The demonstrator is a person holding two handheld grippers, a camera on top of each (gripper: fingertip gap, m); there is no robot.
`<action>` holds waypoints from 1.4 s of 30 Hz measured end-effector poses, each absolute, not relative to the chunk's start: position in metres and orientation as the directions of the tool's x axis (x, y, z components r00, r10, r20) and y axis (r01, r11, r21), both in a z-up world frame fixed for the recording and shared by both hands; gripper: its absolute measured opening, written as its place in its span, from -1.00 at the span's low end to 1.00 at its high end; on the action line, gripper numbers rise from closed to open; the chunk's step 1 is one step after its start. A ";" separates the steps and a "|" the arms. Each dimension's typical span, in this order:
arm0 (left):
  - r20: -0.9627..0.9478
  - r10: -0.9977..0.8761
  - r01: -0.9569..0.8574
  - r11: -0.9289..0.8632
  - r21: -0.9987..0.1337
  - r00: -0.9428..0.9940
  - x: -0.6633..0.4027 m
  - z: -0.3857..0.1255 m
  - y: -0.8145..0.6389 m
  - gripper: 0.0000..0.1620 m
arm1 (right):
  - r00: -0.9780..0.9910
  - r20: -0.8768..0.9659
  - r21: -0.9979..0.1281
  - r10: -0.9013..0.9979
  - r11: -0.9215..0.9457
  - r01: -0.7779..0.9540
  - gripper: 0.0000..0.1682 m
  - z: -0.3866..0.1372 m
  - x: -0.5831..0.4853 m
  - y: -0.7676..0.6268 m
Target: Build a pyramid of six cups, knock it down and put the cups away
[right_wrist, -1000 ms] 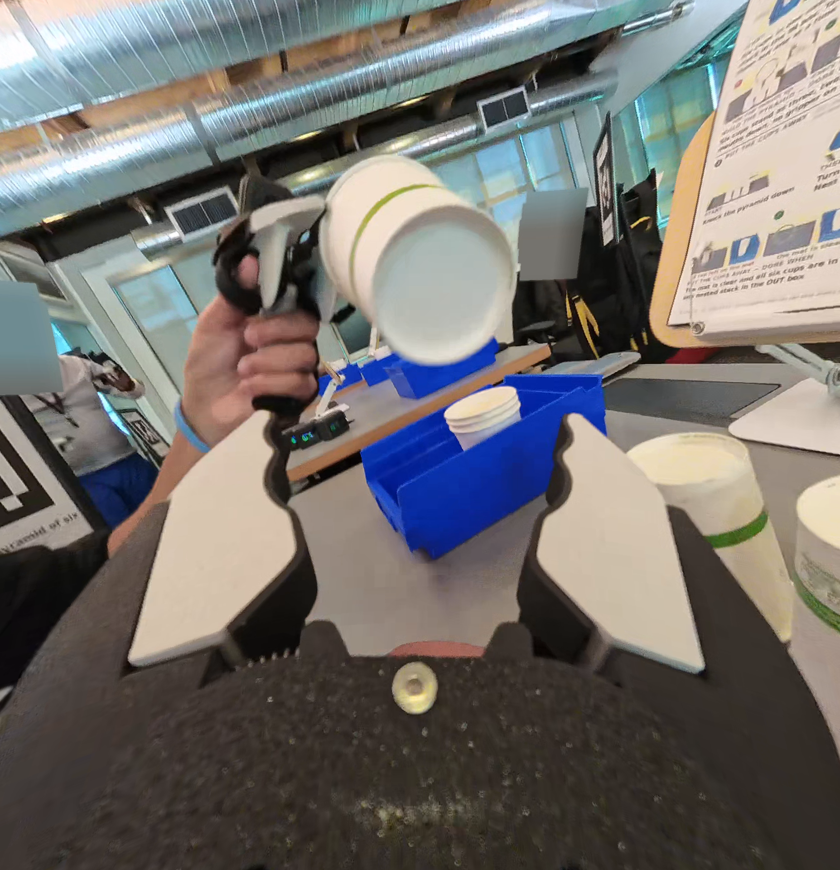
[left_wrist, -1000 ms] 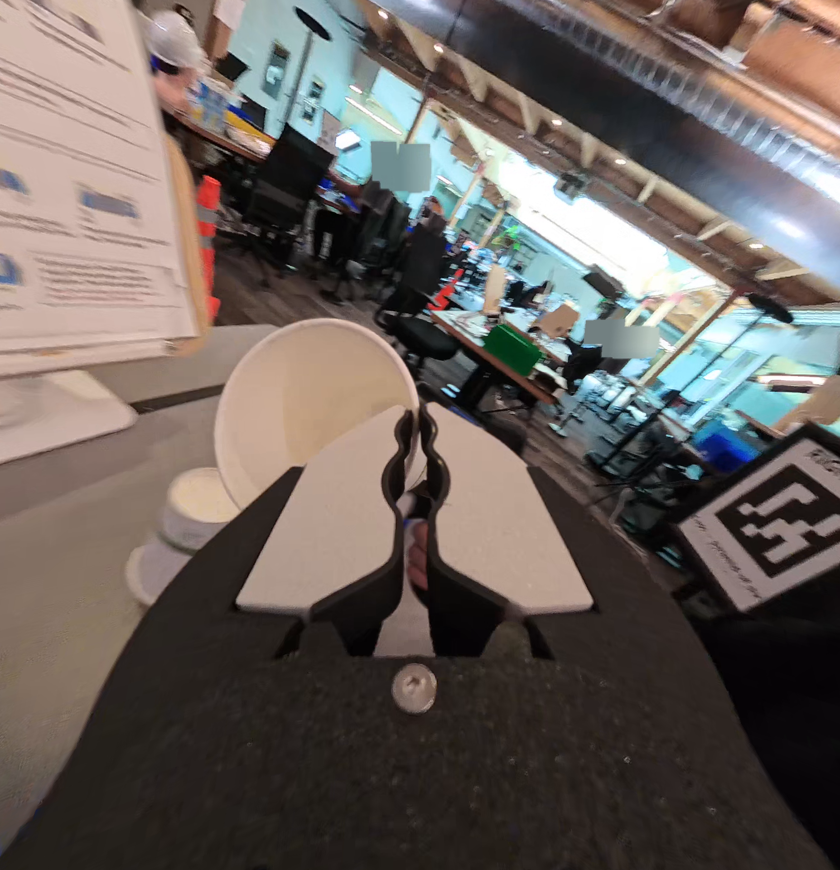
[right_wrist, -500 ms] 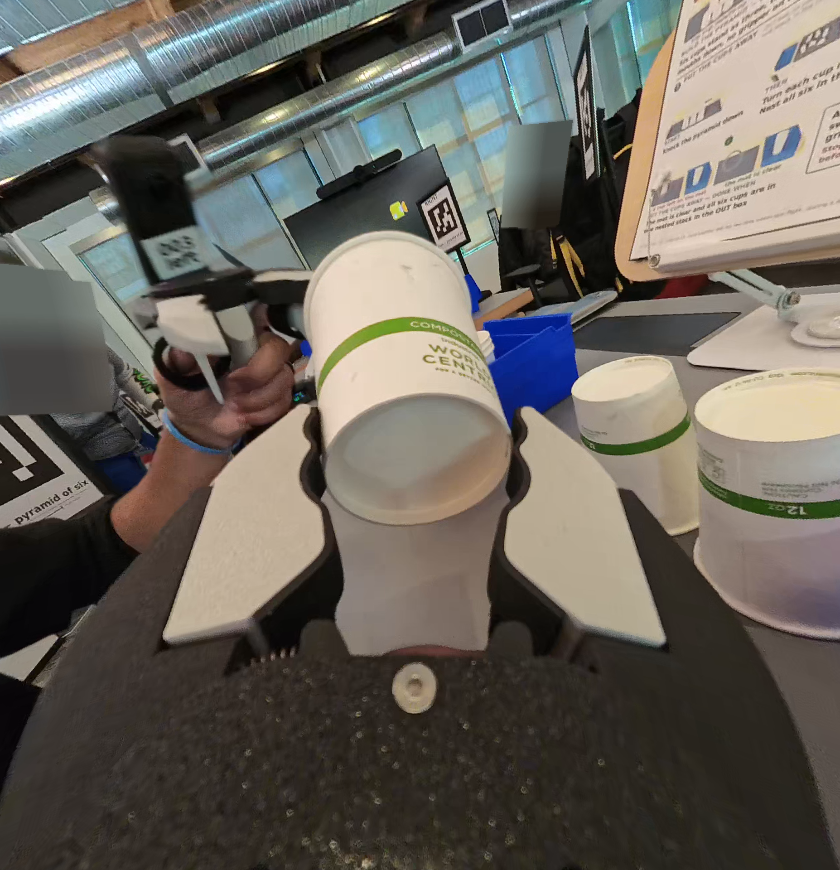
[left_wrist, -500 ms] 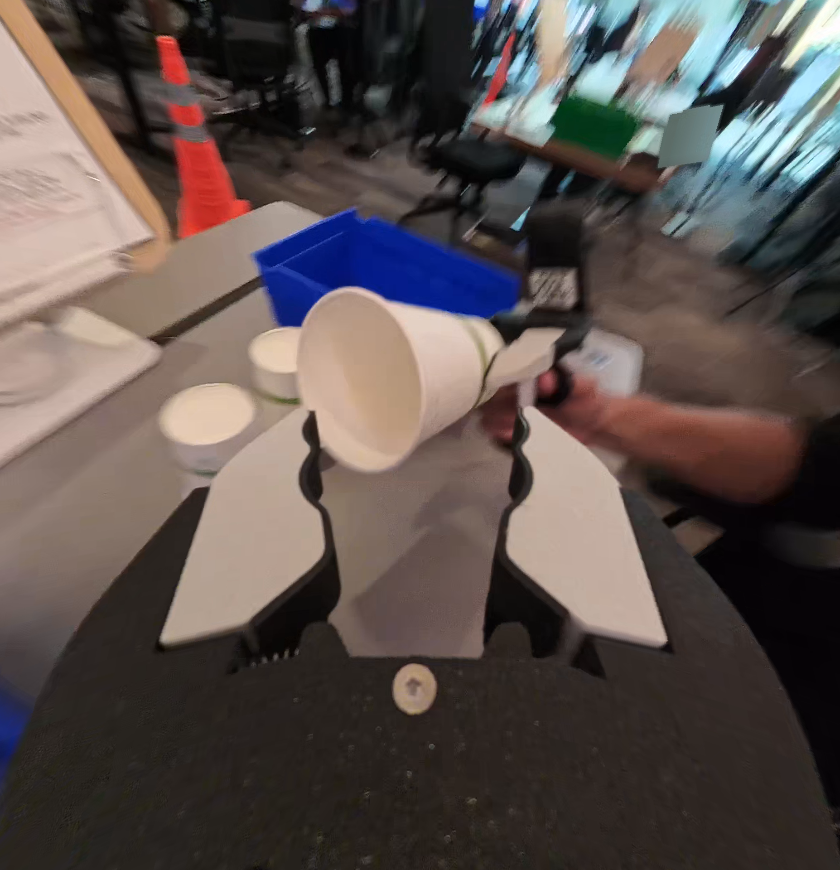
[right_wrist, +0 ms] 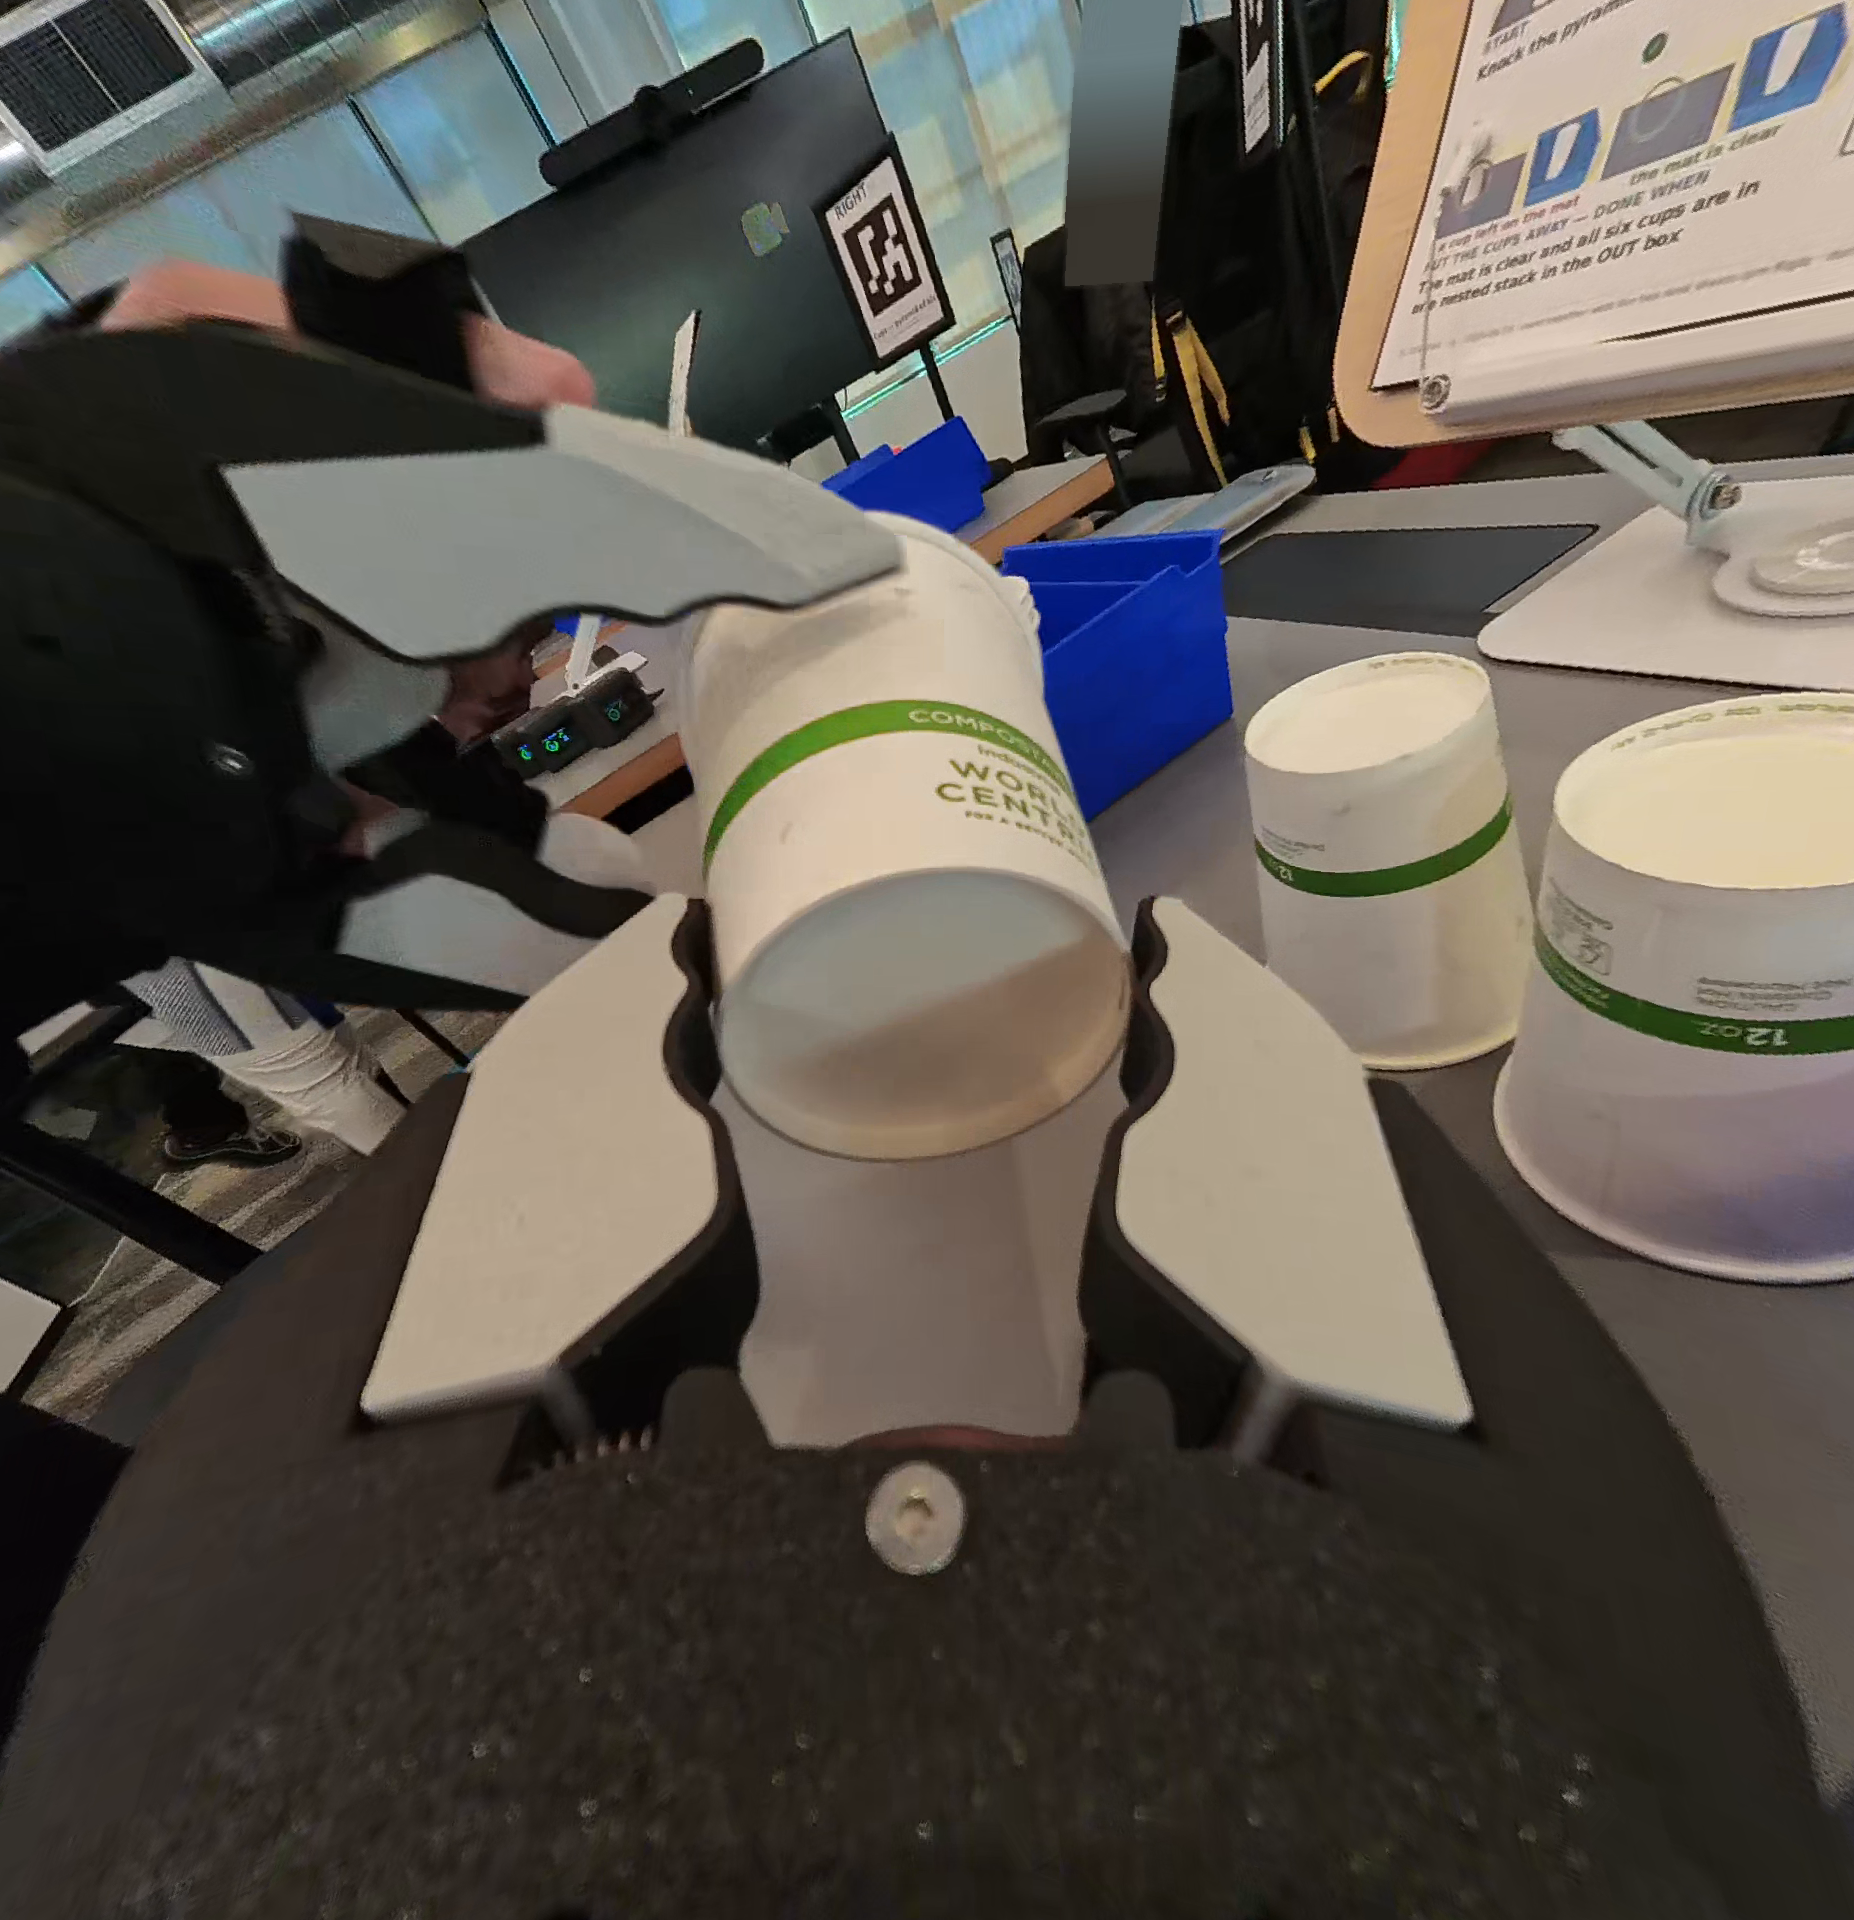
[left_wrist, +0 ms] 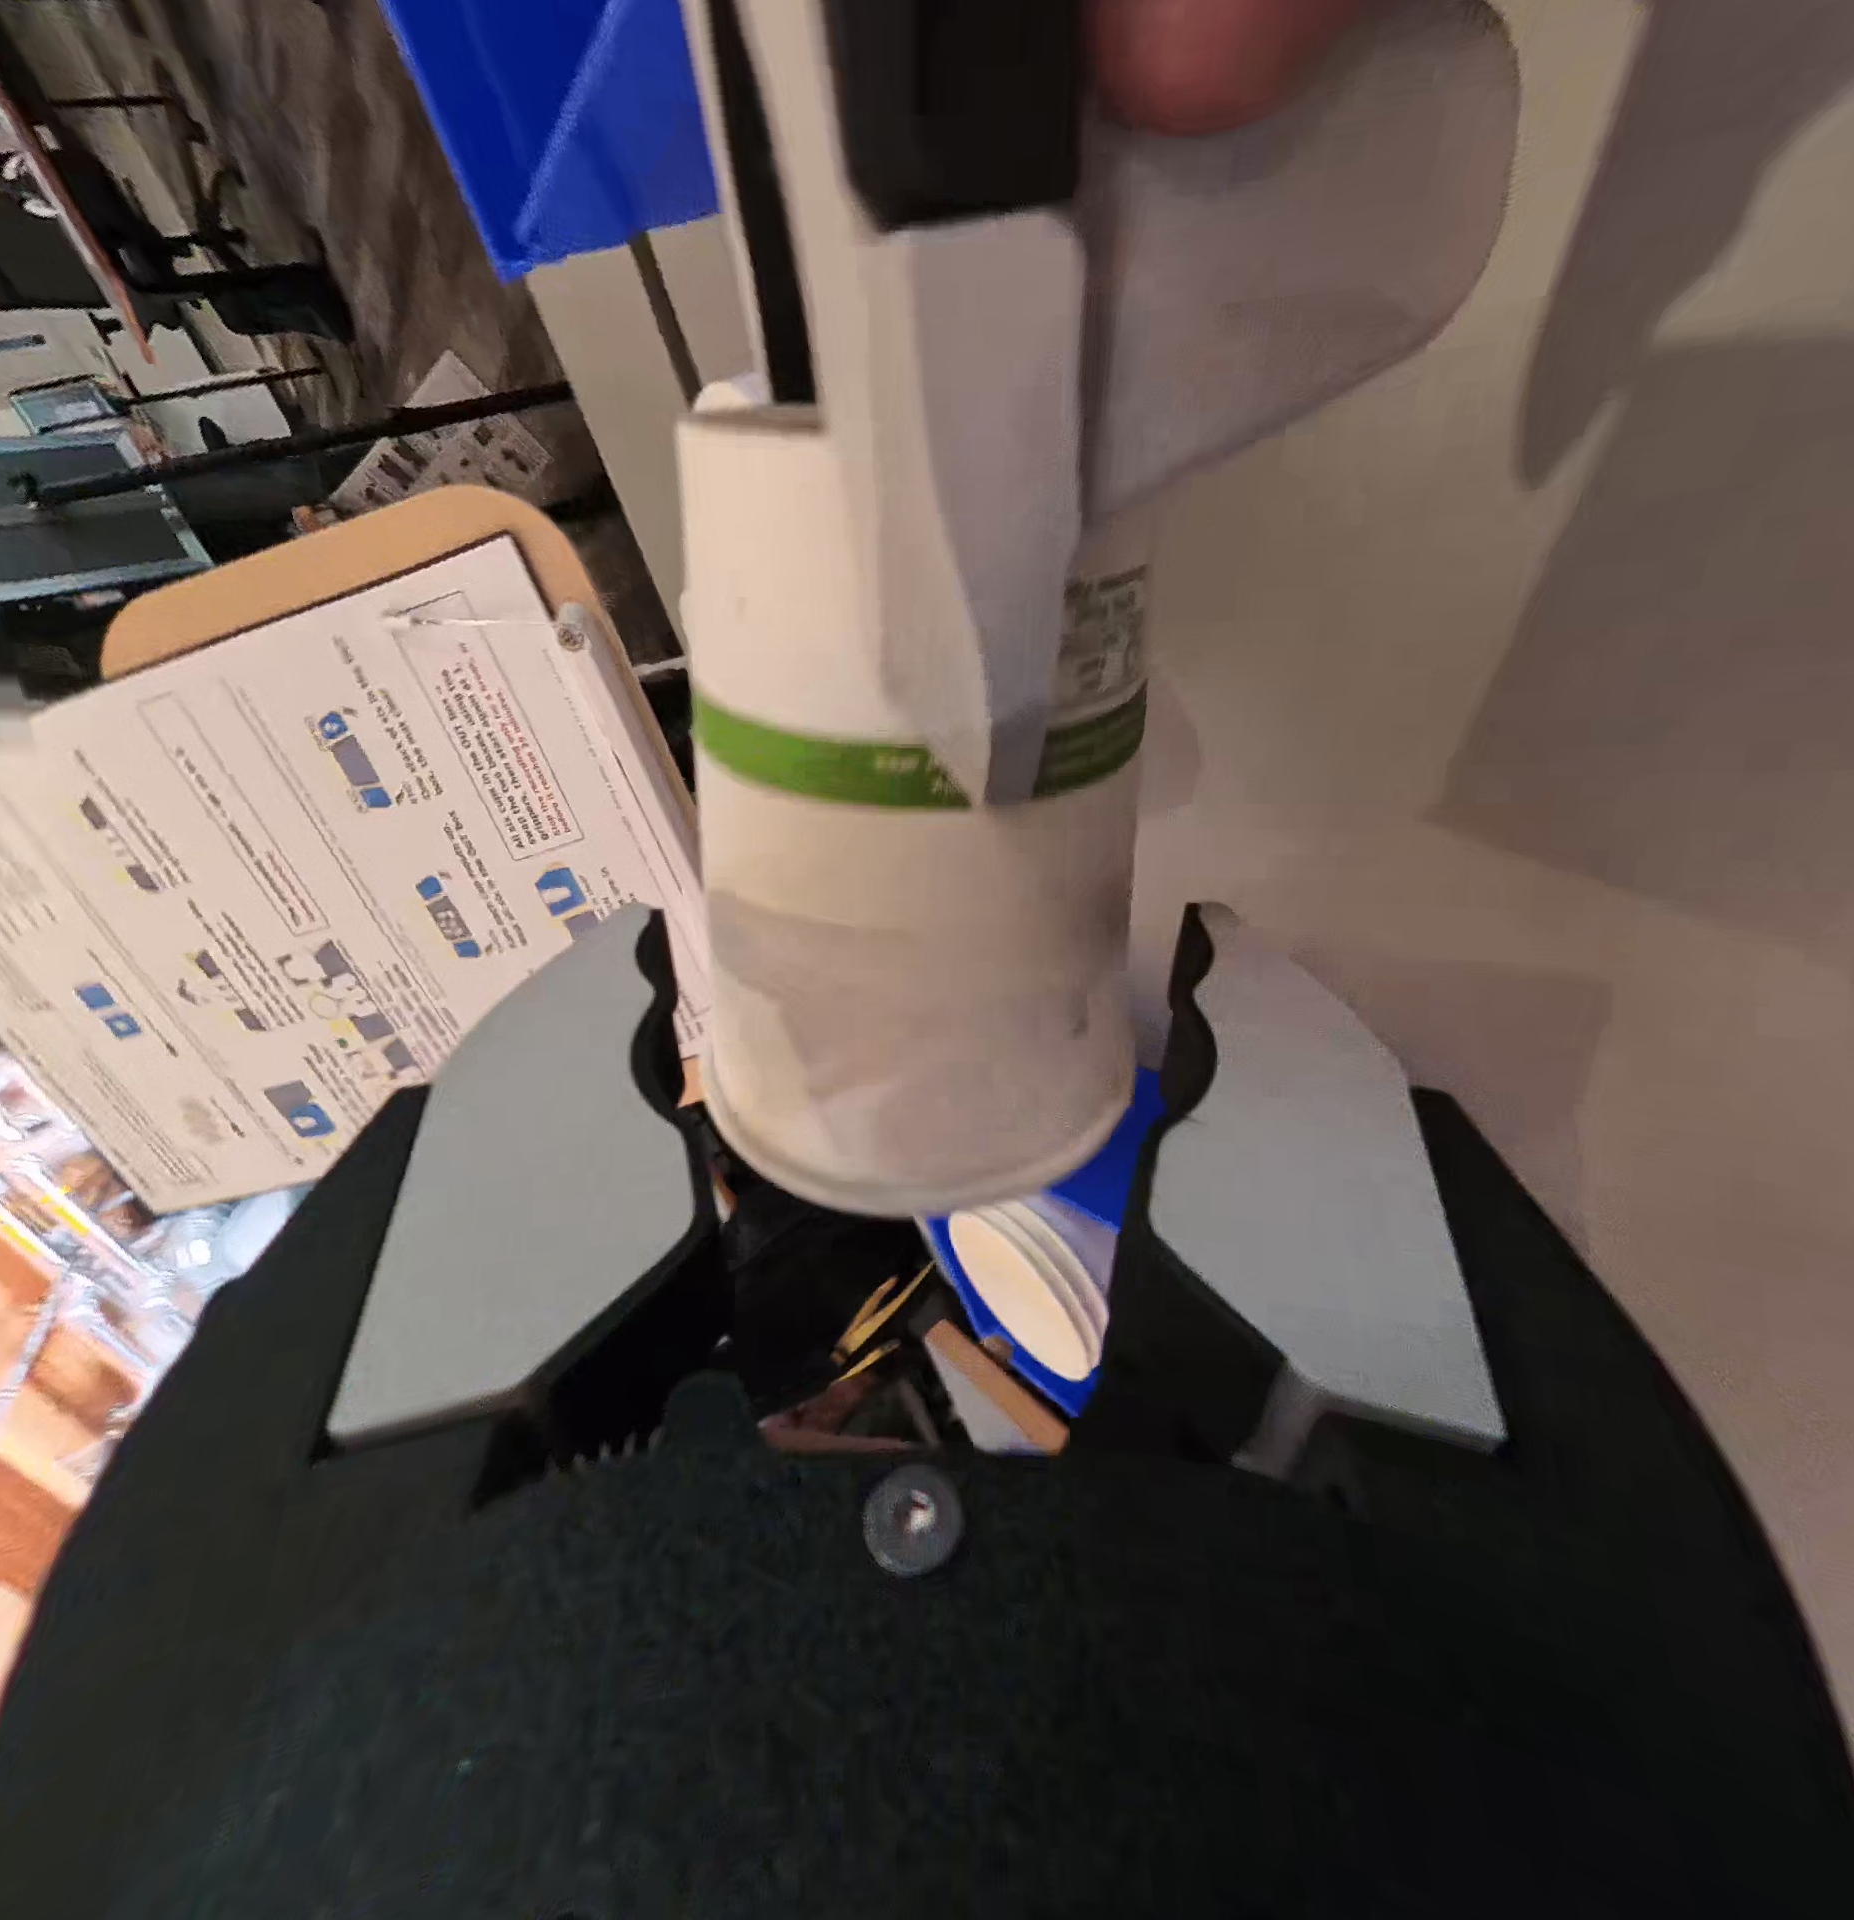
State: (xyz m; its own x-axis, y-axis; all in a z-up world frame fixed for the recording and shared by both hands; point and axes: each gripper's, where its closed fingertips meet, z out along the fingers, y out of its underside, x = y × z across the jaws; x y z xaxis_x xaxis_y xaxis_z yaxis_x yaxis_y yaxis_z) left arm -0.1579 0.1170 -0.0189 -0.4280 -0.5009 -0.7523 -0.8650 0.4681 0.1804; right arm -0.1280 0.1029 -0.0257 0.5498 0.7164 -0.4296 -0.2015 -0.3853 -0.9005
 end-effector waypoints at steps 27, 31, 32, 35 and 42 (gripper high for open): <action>-0.239 -0.380 -0.368 -0.317 -0.874 0.894 -0.230 -0.077 0.275 0.07 | 0.558 -0.388 -0.920 0.733 -0.348 -0.182 -0.16 -0.050 -0.137 0.056; -0.221 -0.377 -0.361 -0.356 -0.862 0.899 -0.228 -0.108 0.285 0.07 | 0.560 -0.383 -0.920 0.735 -0.357 -0.161 -0.20 -0.055 -0.137 0.054; -0.216 -0.375 -0.362 -0.380 -0.851 0.902 -0.230 -0.116 0.286 0.07 | 0.558 -0.388 -0.918 0.734 -0.360 -0.165 -0.20 -0.055 -0.137 0.054; -0.188 -0.385 -0.352 -0.418 -0.837 0.904 -0.232 -0.131 0.286 0.07 | 0.550 -0.407 -0.910 0.729 -0.377 -0.174 -0.22 -0.057 -0.135 0.055; -0.131 -0.440 -0.361 -0.493 -0.791 0.888 -0.230 -0.160 0.280 0.08 | 0.533 -0.435 -0.895 0.726 -0.415 -0.166 -0.24 -0.064 -0.138 0.055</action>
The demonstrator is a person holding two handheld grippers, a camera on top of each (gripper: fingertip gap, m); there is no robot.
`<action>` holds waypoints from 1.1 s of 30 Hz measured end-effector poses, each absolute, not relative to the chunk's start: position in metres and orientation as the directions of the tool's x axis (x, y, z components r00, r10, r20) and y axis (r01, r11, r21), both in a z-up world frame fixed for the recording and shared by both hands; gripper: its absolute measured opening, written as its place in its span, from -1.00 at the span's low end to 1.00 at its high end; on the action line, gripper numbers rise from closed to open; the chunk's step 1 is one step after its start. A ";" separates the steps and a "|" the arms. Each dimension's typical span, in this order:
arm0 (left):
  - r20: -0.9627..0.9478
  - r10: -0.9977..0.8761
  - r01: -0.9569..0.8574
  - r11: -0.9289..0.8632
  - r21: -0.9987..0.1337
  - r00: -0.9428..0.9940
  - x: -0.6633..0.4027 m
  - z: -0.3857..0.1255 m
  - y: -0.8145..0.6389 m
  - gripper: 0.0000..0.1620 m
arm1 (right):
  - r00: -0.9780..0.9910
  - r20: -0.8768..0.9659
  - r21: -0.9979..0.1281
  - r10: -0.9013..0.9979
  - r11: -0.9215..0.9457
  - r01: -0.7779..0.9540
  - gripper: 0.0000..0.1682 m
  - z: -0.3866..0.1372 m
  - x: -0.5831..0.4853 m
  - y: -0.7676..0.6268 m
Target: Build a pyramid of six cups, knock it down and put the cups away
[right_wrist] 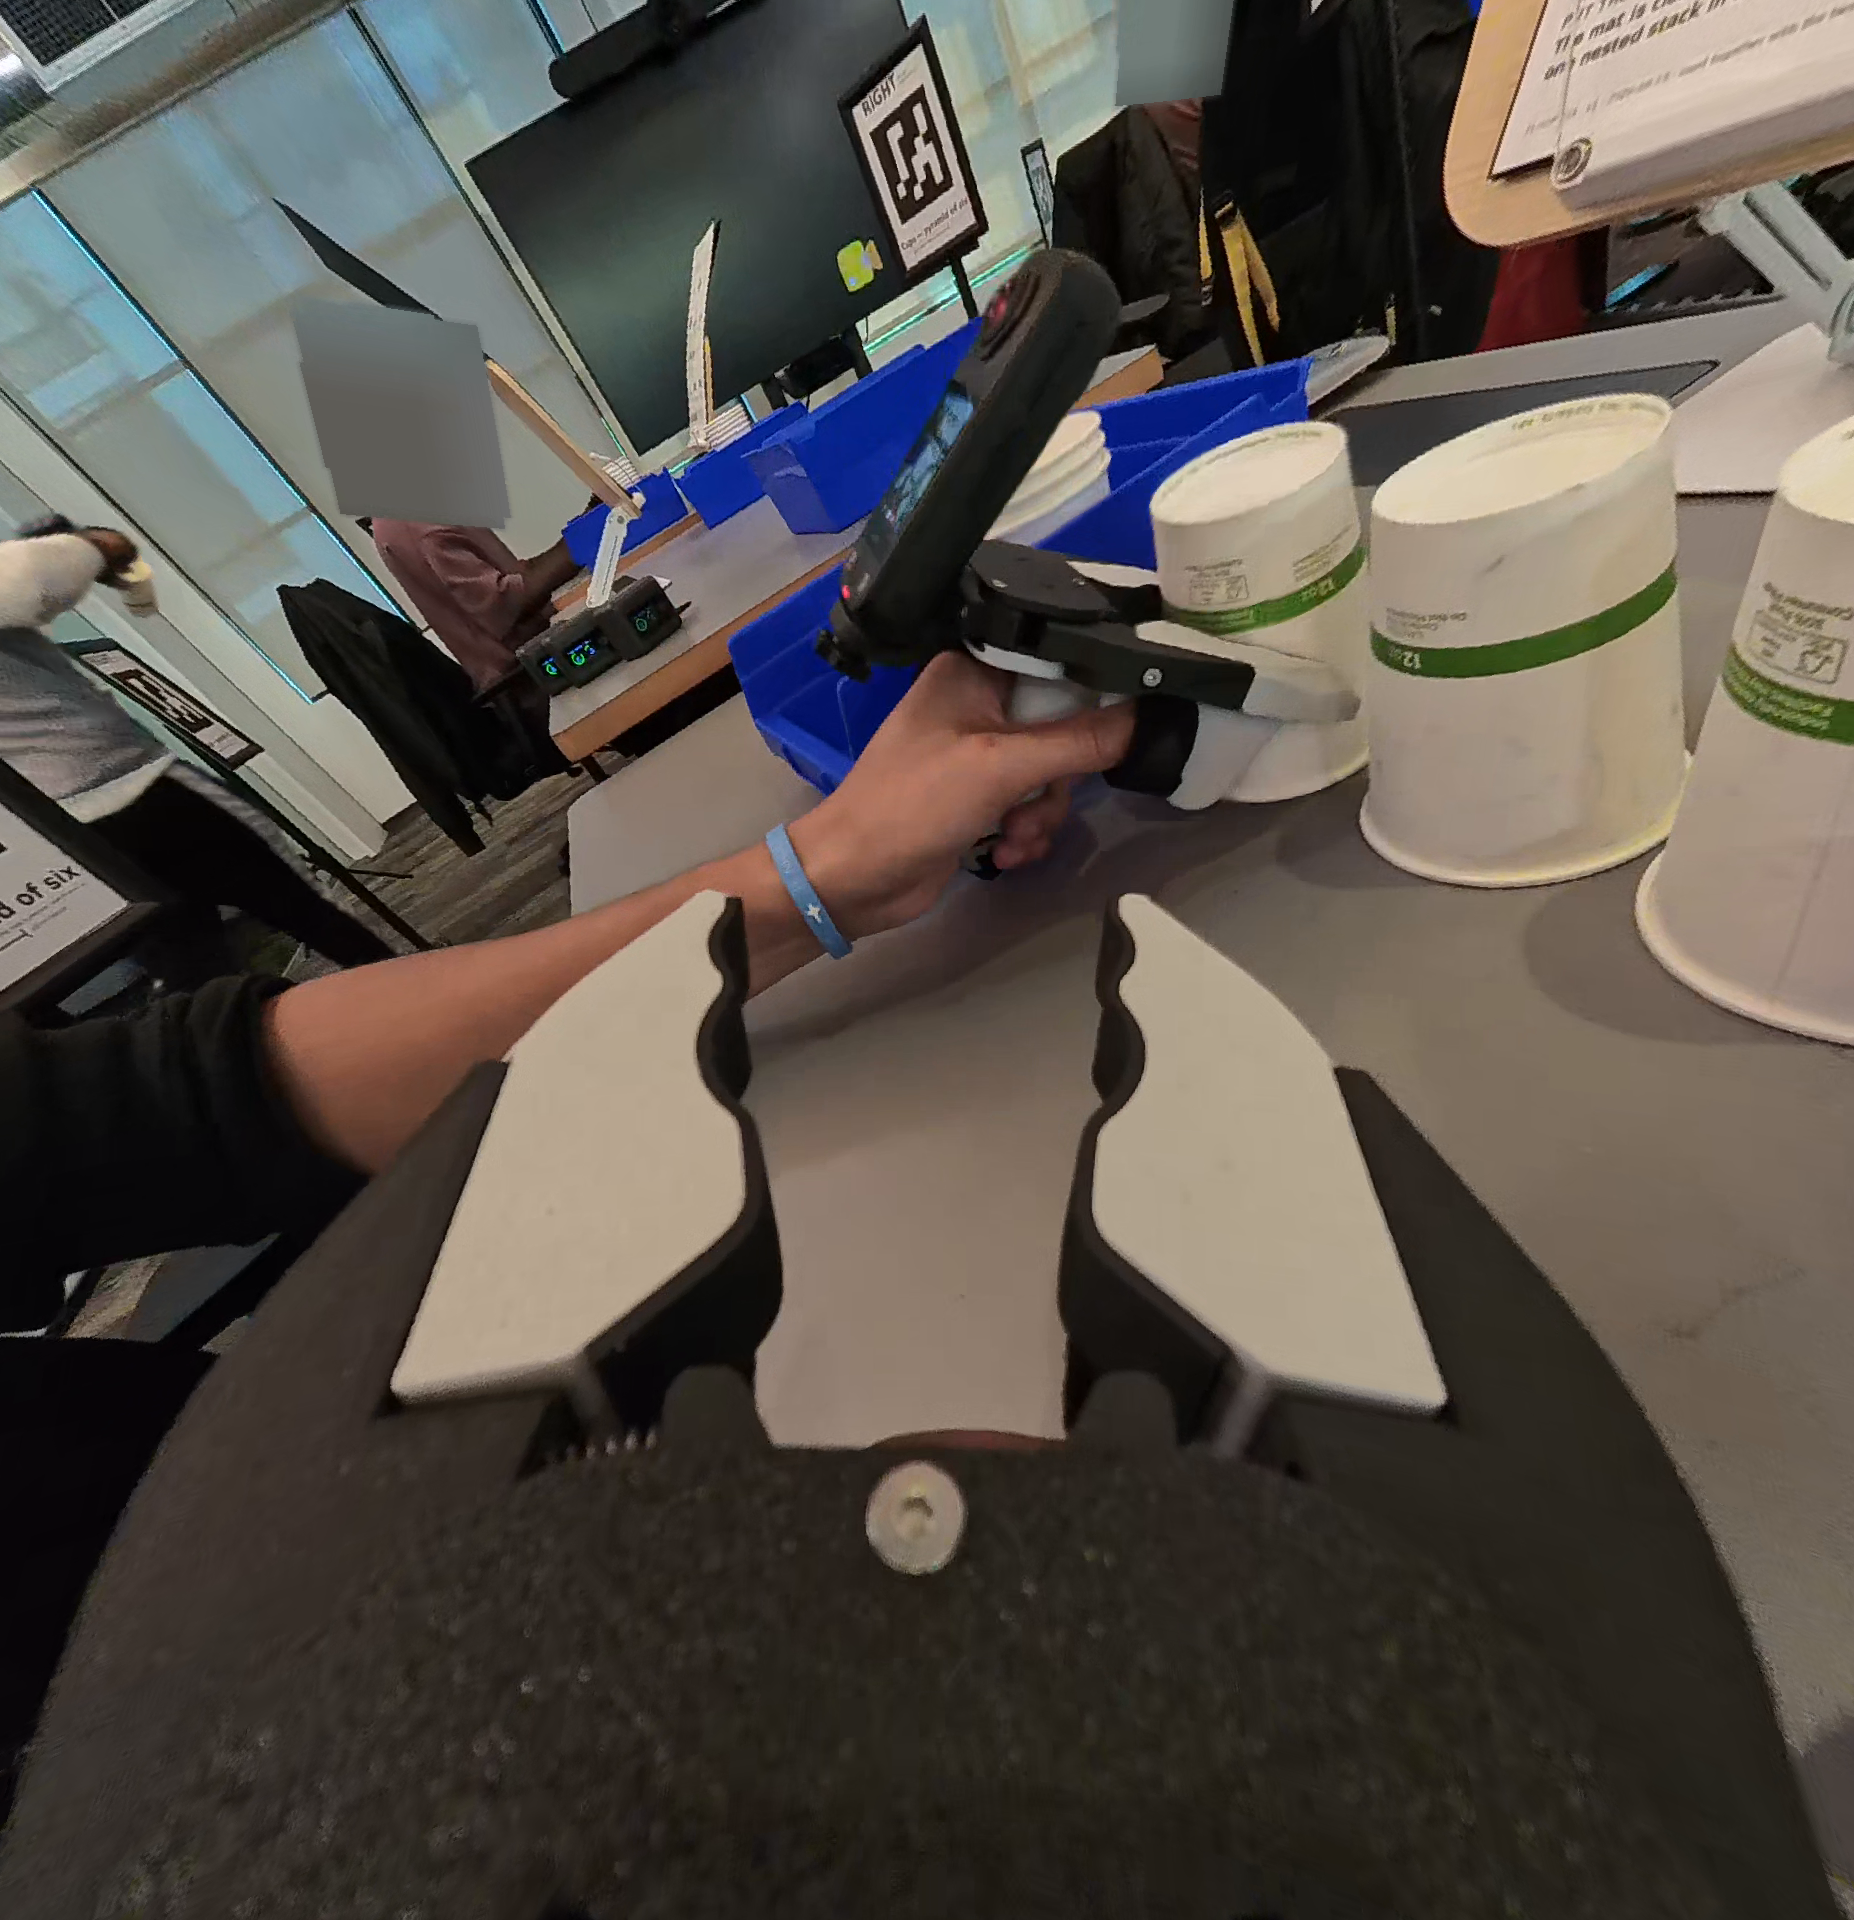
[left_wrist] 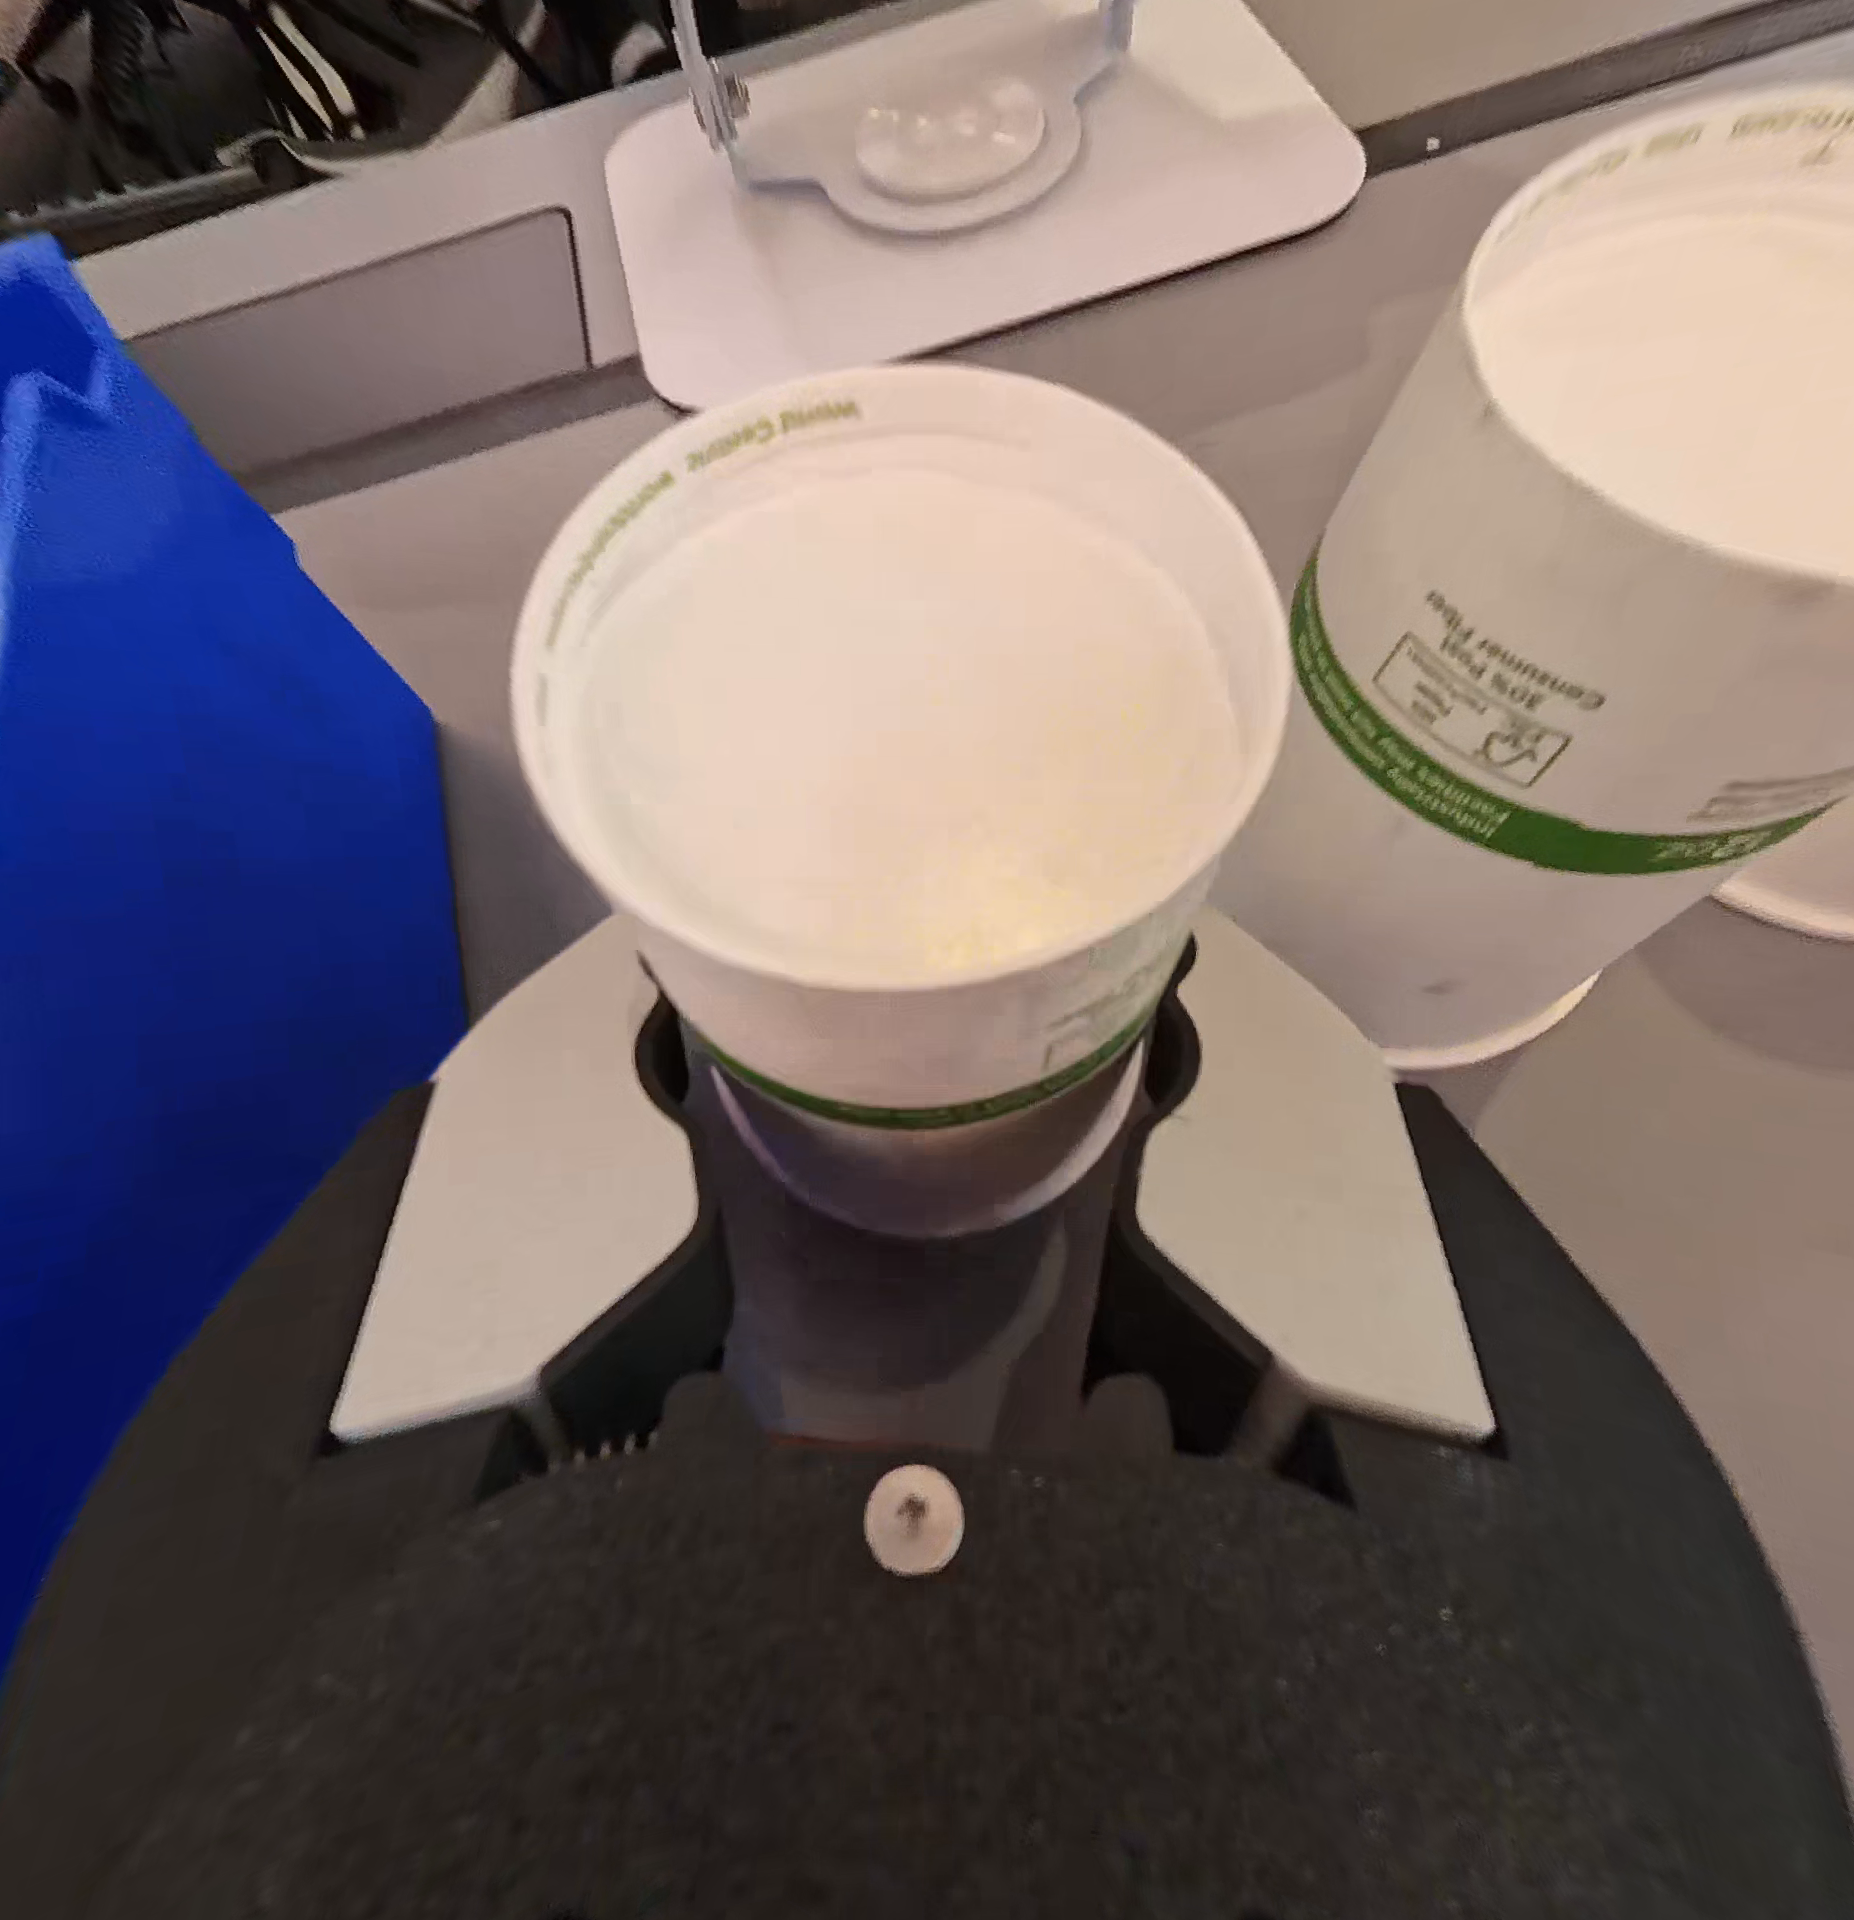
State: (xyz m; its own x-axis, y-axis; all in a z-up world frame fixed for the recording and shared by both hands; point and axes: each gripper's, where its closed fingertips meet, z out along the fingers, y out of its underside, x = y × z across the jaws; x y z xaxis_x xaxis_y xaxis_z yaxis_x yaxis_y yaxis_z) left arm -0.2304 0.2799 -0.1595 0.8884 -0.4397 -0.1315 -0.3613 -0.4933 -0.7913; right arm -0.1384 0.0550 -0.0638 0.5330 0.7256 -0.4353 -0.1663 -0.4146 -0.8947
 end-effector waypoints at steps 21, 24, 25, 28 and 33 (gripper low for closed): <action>-0.105 -0.506 -0.365 -0.447 -0.817 0.856 -0.232 -0.115 0.221 0.17 | 0.557 -0.421 -0.896 0.716 -0.424 -0.132 -0.25 -0.071 -0.133 0.057; -0.063 -0.609 -0.382 -0.411 -0.828 0.791 -0.225 -0.093 0.169 0.15 | 0.618 -0.372 -0.911 0.693 -0.400 -0.101 -0.25 -0.075 -0.124 0.062; -0.009 -0.657 -0.374 -0.417 -0.828 0.754 -0.221 -0.090 0.148 0.10 | 0.640 -0.349 -0.918 0.684 -0.388 -0.086 -0.25 -0.076 -0.122 0.063; 0.169 -0.755 -0.349 -0.474 -0.809 0.634 -0.213 -0.100 0.092 -0.01 | 0.697 -0.271 -0.935 0.664 -0.355 -0.025 -0.26 -0.083 -0.116 0.063; 0.255 -0.807 -0.384 -0.499 -0.777 0.532 -0.216 -0.147 0.036 -0.14 | 0.722 -0.187 -0.942 0.666 -0.331 0.061 -0.29 -0.098 -0.122 0.053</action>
